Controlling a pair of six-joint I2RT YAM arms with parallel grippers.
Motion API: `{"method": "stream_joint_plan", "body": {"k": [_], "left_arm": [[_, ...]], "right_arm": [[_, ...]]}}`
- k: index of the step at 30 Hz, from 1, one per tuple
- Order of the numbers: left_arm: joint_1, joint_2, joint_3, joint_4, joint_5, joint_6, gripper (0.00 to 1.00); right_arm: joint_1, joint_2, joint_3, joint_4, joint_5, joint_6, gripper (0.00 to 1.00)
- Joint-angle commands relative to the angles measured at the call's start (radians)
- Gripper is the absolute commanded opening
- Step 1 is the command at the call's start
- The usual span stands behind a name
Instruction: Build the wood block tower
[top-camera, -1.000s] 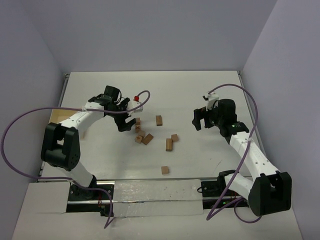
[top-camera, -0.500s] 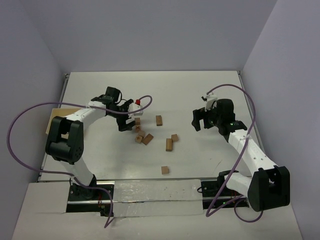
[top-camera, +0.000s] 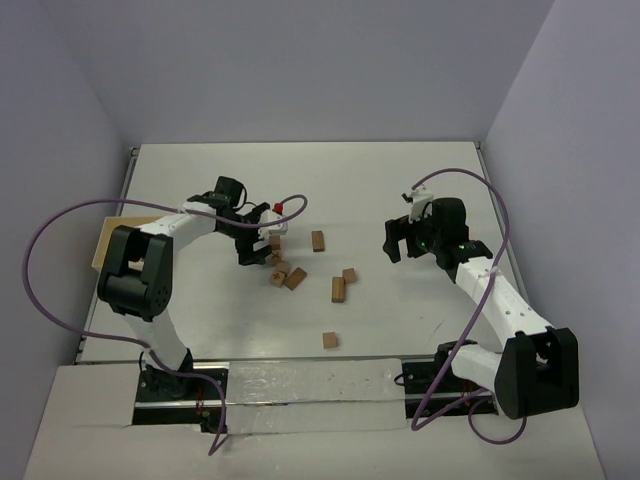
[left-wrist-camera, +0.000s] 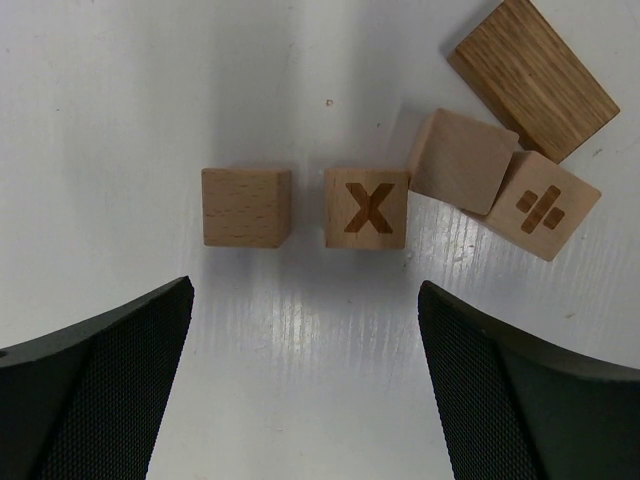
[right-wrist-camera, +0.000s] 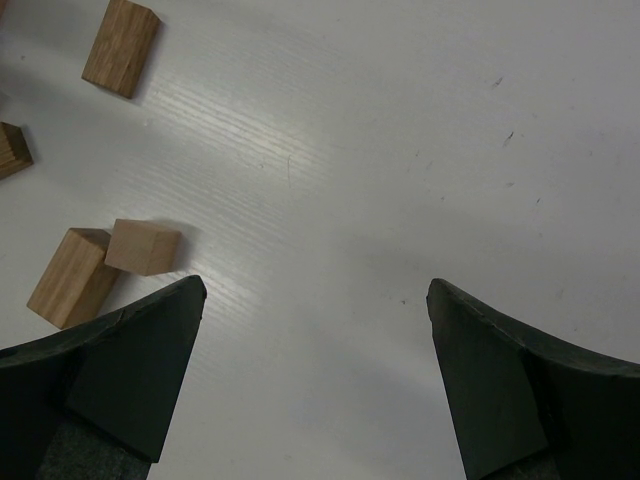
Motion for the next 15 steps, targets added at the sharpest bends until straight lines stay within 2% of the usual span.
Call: {"method": "stream_joint_plan", "body": {"k": [1, 15], "left_arm": [[-0.015, 0.009, 0.046, 0.025, 0.053, 0.011, 0.99], [-0.042, 0.061, 0.092, 0.020, 0.033, -0.014, 0.99]], "right_arm": [[0.006, 0.001, 0.015, 0.023, 0.001, -0.014, 1.00], [0.006, 0.000, 0.012, 0.025, 0.001, -0.021, 1.00]]}}
